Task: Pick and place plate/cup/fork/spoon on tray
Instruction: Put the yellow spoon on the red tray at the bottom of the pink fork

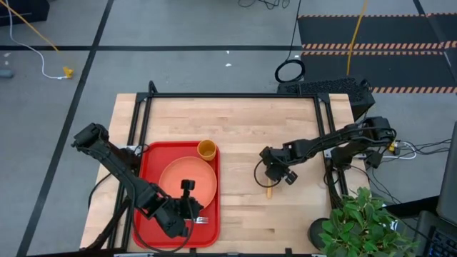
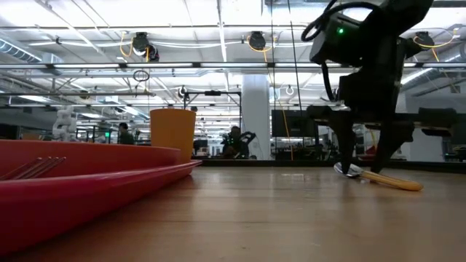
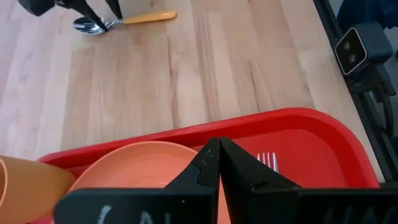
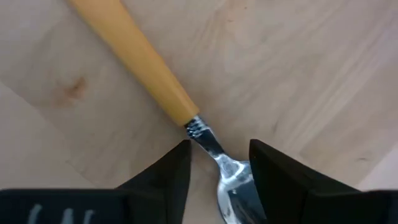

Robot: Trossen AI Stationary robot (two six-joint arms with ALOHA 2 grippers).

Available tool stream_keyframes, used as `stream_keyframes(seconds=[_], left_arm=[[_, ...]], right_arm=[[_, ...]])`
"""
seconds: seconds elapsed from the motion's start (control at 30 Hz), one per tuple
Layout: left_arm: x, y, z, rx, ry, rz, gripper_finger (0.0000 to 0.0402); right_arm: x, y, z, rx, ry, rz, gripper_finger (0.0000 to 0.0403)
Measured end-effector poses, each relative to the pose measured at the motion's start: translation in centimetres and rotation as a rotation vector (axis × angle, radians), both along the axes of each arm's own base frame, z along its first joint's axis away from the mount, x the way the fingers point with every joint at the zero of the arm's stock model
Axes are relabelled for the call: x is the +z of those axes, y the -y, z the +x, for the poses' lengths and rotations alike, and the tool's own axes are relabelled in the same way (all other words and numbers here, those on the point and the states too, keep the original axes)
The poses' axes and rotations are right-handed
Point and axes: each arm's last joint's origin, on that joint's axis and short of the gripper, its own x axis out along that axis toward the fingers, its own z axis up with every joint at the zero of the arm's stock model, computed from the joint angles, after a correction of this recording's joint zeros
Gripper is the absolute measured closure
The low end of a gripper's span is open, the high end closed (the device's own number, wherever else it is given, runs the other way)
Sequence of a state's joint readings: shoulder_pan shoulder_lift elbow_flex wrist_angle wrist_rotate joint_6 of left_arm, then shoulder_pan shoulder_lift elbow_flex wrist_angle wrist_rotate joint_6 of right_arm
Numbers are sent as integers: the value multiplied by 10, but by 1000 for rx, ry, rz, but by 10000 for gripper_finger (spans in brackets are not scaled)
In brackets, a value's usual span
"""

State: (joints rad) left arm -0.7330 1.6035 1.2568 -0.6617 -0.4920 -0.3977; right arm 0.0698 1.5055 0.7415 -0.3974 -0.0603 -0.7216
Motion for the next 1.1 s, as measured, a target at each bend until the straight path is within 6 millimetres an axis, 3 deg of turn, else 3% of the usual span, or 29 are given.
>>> stream_keyframes(seconds=[0.27, 0.5, 0.9, 1.0, 1.1], left_arm=[[1, 1, 1, 28, 16, -29, 387], [1, 1, 2, 63, 25, -68, 387], [11, -2, 18, 171, 212, -120, 385], [6, 0, 32, 168, 265, -120, 364], [-5, 3, 46, 136, 297, -91, 318]], right_arm=[[-10, -1, 1, 3, -56, 45, 316], [-11, -10, 3, -126, -52, 84, 390], [7, -39, 8, -428, 69, 304, 399], [10, -44, 9, -529, 90, 352, 399], [12, -51, 9, -642, 113, 381, 399]])
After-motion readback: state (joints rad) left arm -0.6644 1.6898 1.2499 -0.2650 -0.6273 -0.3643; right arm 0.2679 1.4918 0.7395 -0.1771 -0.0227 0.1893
